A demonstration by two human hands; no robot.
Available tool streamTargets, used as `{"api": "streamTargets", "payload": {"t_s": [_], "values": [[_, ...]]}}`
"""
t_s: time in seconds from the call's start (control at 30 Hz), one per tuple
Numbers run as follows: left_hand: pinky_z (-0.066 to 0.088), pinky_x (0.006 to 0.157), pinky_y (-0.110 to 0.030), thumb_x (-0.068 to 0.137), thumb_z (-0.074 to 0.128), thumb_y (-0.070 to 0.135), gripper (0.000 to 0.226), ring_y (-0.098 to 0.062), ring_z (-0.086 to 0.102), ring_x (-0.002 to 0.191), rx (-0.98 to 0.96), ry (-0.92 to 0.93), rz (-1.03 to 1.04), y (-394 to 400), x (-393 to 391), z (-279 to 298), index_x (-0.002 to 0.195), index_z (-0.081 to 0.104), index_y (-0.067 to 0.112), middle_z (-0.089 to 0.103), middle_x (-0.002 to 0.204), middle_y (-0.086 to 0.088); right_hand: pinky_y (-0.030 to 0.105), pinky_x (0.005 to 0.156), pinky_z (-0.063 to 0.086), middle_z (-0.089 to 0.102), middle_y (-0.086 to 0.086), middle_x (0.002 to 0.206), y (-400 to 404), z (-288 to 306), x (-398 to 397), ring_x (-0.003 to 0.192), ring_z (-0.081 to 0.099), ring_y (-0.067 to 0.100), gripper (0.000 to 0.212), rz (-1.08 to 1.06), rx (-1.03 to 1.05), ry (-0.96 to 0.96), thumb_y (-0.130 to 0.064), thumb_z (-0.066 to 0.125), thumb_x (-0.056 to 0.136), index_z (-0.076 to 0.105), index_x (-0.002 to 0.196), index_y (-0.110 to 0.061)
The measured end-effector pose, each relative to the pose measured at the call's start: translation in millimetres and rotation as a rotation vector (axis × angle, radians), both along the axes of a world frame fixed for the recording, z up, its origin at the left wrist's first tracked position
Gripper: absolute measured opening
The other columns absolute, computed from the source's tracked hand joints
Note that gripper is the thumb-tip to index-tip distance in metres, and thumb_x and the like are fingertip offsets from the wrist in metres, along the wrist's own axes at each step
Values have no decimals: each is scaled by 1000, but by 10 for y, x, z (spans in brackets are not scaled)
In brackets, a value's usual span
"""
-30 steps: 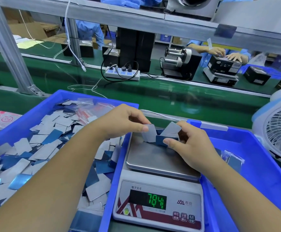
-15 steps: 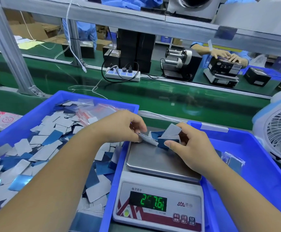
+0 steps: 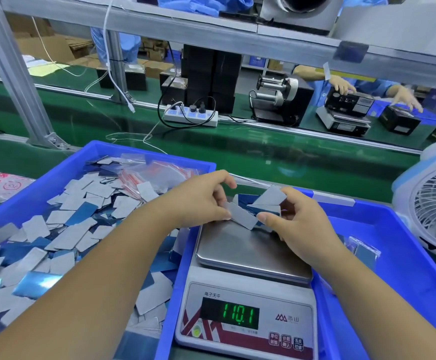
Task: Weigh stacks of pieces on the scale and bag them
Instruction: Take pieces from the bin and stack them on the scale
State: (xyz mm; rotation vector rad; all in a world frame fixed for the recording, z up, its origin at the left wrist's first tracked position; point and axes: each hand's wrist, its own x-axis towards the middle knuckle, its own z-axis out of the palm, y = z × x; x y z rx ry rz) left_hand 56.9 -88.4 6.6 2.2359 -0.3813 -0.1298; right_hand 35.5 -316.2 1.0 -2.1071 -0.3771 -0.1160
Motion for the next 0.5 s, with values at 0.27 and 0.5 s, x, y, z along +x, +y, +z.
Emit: {"api": "streamTargets", "payload": {"t_s": [0.27, 0.5], "values": [[54, 73, -32, 82, 76, 30, 18, -4, 58, 72, 176, -71, -51, -23, 9, 1, 100, 74, 26, 66, 86, 6, 22, 49, 48, 69, -5, 71, 27, 71, -45, 51, 60, 14, 29, 132, 79, 174, -9, 69, 89, 65, 86, -38], [41, 62, -8, 80, 78, 35, 46, 6, 52, 65, 75, -65, -82, -80, -47, -30, 121, 59, 44, 58, 80, 33, 27, 52, 52, 69, -5, 71, 10, 126, -63, 56, 63, 19, 15, 137, 105, 245, -13, 69, 90, 65, 89, -28]]}}
